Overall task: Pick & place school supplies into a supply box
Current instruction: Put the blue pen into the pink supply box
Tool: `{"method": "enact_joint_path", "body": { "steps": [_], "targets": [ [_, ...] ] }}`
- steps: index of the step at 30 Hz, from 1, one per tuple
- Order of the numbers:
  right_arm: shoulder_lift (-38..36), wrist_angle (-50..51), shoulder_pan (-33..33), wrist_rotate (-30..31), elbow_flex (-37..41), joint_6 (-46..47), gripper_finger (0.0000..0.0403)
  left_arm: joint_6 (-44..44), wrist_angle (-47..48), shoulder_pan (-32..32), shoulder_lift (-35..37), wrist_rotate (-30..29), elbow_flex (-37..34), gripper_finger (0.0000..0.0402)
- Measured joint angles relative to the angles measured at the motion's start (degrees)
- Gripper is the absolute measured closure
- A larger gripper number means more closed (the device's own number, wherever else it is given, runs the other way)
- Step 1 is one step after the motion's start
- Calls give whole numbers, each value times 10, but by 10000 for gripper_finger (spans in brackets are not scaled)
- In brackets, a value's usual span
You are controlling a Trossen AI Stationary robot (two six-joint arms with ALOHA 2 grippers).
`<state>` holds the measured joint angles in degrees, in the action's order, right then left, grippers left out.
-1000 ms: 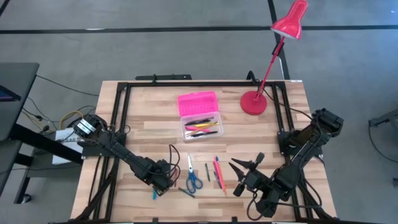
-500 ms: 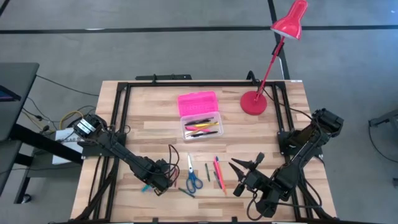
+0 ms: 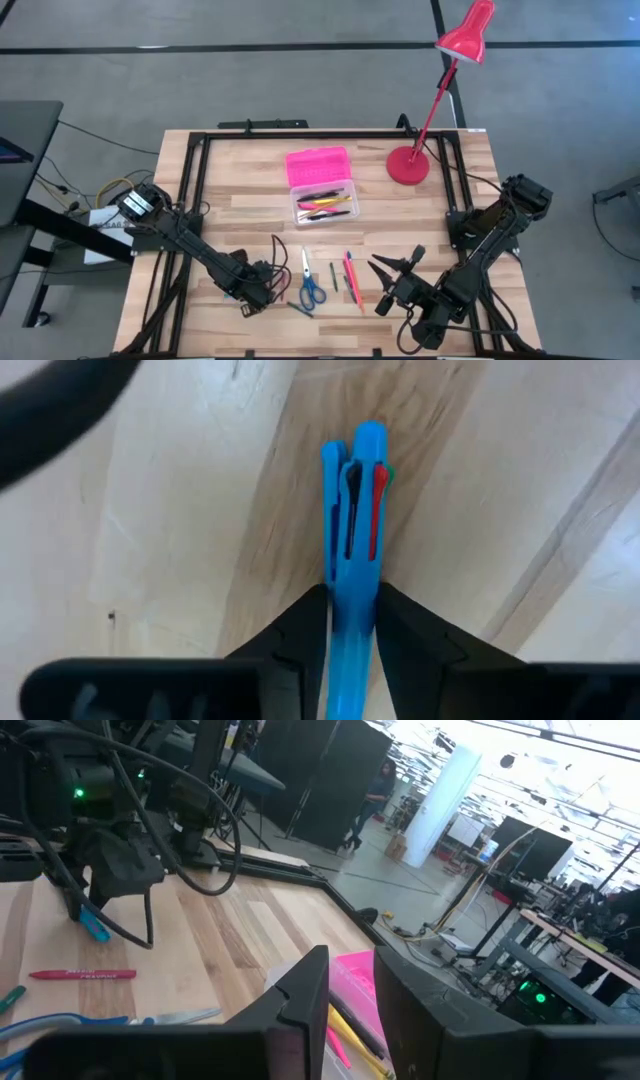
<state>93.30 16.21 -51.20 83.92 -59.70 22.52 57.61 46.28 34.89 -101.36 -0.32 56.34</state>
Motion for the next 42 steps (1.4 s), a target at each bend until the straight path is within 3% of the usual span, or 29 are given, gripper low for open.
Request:
{"method": "enact_joint_path", "body": {
  "steps": [6,15,23,33,42],
  "targets": [
    [0,0,0,0,0,0,326,-18,-2,0,0,-20,0,316],
    [0,0,0,0,0,0,326,-34,1,0,0,-39,0,361],
    [0,0,0,0,0,0,326,-35,2,0,8,-52,1,346],
    [0,0,3,0,0,-1,326,-57,143,-25,7,-169,74,359],
    [0,0,11,0,0,-1,326,-227,141,-141,9,-283,183,353]
  ]
}}
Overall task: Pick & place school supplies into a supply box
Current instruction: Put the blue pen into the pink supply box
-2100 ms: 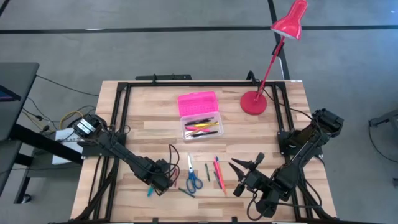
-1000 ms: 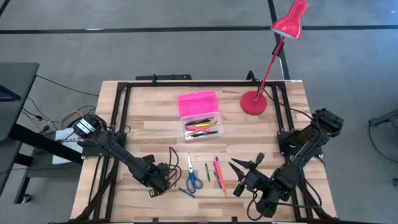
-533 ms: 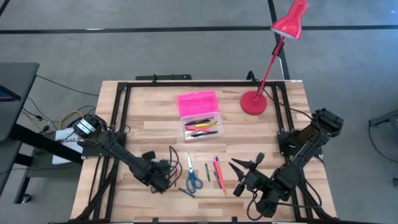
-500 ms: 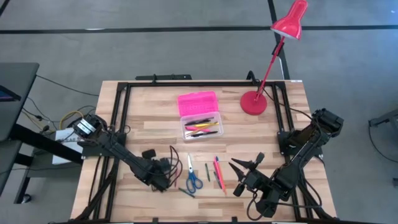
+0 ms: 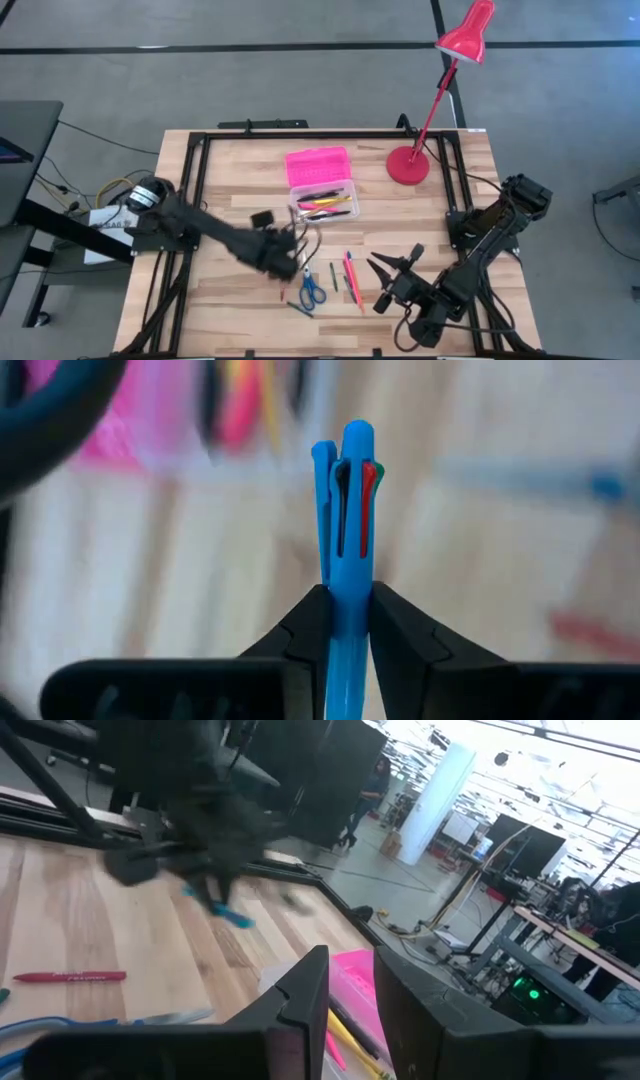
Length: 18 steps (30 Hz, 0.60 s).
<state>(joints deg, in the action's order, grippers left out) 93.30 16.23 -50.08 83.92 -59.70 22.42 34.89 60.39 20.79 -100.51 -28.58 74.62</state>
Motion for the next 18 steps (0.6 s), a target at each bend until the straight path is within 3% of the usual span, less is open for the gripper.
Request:
{"method": "enact_joint_path", "body": {
  "steps": [4,9,13,18],
  "targets": [
    [0,0,4,0,0,0,326,-99,-87,-70,0,-12,35,352],
    [0,19,4,0,0,2,326,-208,-238,-148,0,39,39,352],
    [0,39,3,0,0,24,326,-245,-304,-192,-4,65,39,352],
    [0,59,3,-1,0,47,326,-252,-315,-230,-24,95,40,352]
  ]
}}
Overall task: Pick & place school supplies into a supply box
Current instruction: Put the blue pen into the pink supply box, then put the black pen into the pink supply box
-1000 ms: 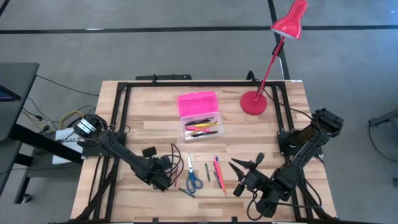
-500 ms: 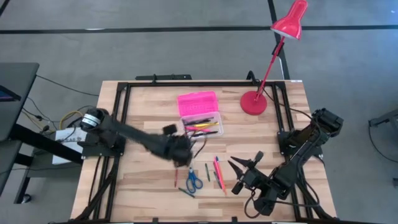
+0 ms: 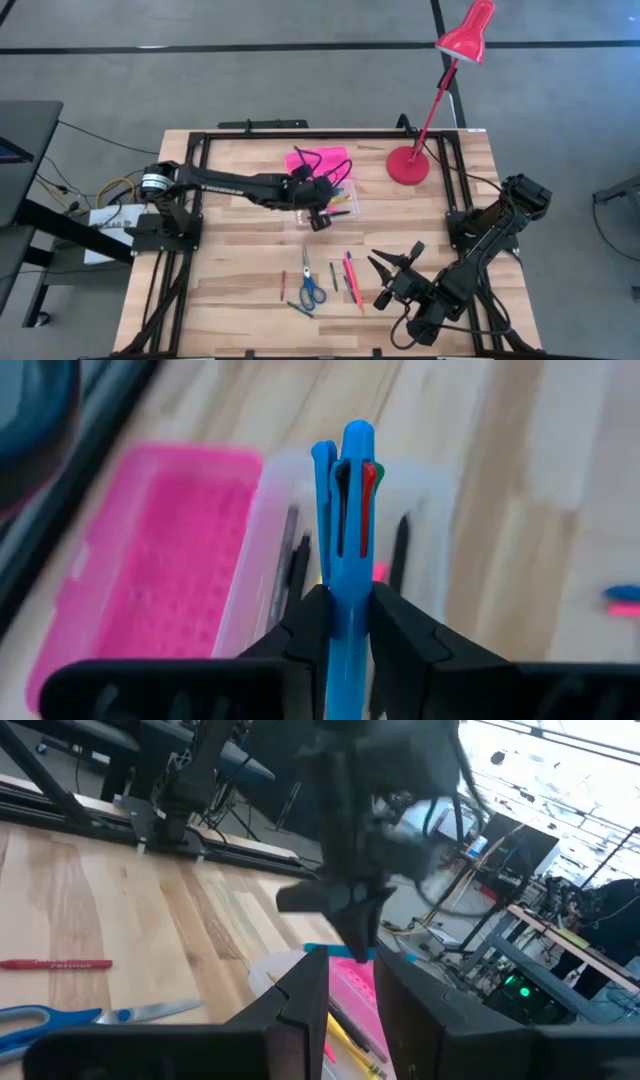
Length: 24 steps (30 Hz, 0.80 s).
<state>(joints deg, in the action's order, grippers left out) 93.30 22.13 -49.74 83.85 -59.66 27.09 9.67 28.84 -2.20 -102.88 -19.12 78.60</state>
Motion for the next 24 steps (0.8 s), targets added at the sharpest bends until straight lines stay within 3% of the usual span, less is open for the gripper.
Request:
{"method": "enact_joint_path", "body": {
  "steps": [7,14,24],
  "targets": [
    [0,2,0,-1,0,5,326,1,-1,-25,-59,9,-1,351],
    [0,4,-1,-2,0,11,326,0,6,-30,-71,9,-1,348],
    [0,22,0,-25,0,35,326,-10,1,-30,-70,-7,-1,277]
  ]
}}
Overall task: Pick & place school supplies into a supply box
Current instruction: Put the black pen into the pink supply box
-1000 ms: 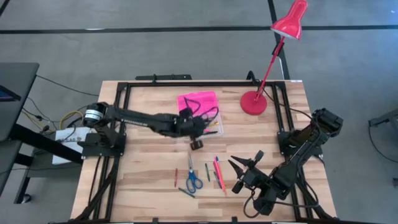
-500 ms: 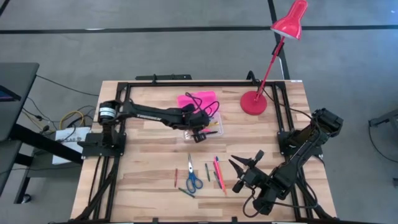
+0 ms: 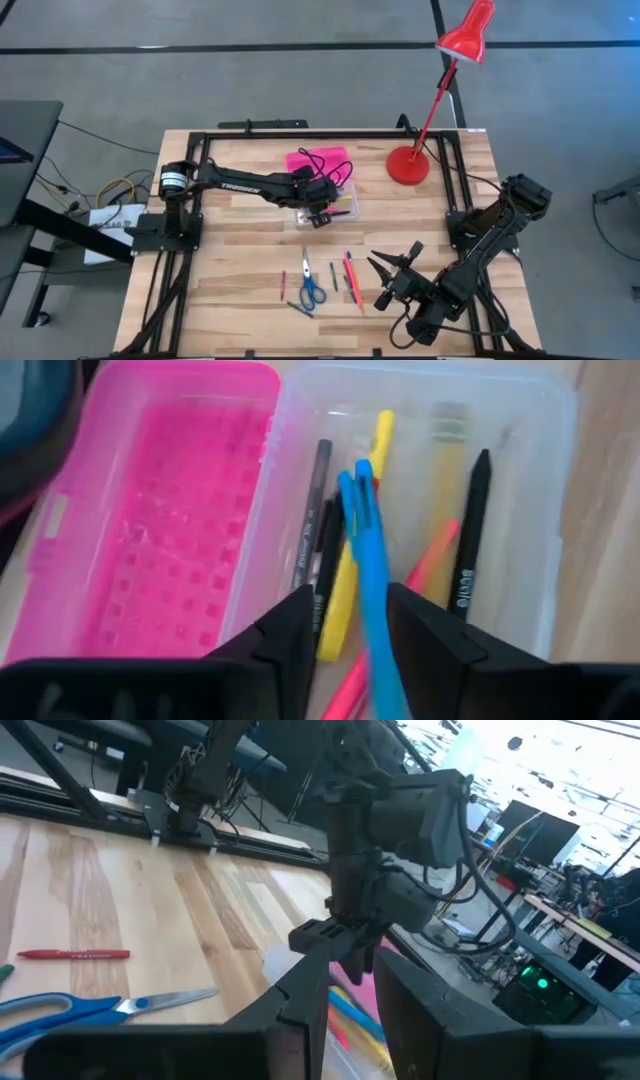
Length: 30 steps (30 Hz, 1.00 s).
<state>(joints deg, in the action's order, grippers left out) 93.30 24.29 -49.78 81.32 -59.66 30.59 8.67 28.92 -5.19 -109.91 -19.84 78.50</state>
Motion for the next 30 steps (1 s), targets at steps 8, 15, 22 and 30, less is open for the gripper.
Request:
{"method": "enact_joint_path", "body": {
  "steps": [8,15,22,30],
  "targets": [
    [0,18,0,-33,0,44,326,-6,79,17,43,-15,0,247],
    [0,71,0,-126,0,165,326,21,151,132,130,-60,-6,247],
    [0,155,4,-298,0,324,326,91,113,320,190,-192,-78,246],
    [0,268,4,-432,0,517,326,191,-21,495,192,-356,-209,246]
  ]
}}
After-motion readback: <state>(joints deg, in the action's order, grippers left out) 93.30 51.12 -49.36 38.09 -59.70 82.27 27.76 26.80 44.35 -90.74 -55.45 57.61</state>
